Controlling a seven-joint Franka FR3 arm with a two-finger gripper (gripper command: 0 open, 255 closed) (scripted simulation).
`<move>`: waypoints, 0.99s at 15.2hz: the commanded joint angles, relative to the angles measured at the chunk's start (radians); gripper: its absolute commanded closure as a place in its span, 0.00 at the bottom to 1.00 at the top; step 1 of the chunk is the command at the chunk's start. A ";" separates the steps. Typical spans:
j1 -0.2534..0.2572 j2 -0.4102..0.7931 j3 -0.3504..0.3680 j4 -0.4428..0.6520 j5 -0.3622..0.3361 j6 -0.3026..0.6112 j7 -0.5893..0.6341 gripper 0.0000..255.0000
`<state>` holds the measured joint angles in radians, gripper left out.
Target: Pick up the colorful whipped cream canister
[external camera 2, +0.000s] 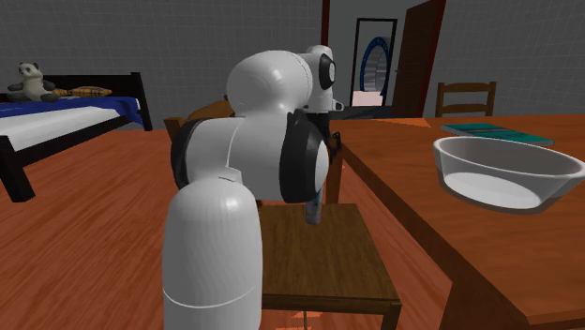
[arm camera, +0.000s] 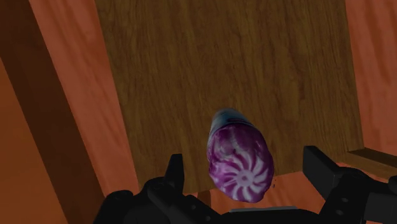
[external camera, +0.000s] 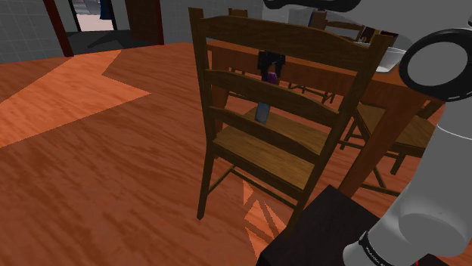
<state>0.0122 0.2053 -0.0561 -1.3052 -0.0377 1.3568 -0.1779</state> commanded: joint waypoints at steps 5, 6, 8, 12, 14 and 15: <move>0.000 -0.017 0.000 -0.045 -0.001 0.029 0.002 1.00; 0.000 -0.016 0.000 -0.045 -0.001 0.029 0.002 1.00; 0.000 -0.017 0.000 -0.046 -0.001 0.030 0.002 1.00; 0.000 -0.014 0.000 -0.043 -0.001 0.030 0.001 1.00; 0.000 -0.003 0.000 0.000 0.000 -0.002 -0.001 1.00; -0.001 0.003 0.000 0.022 0.000 -0.019 -0.002 1.00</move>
<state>0.0111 0.2019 -0.0568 -1.3064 -0.0379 1.3555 -0.1798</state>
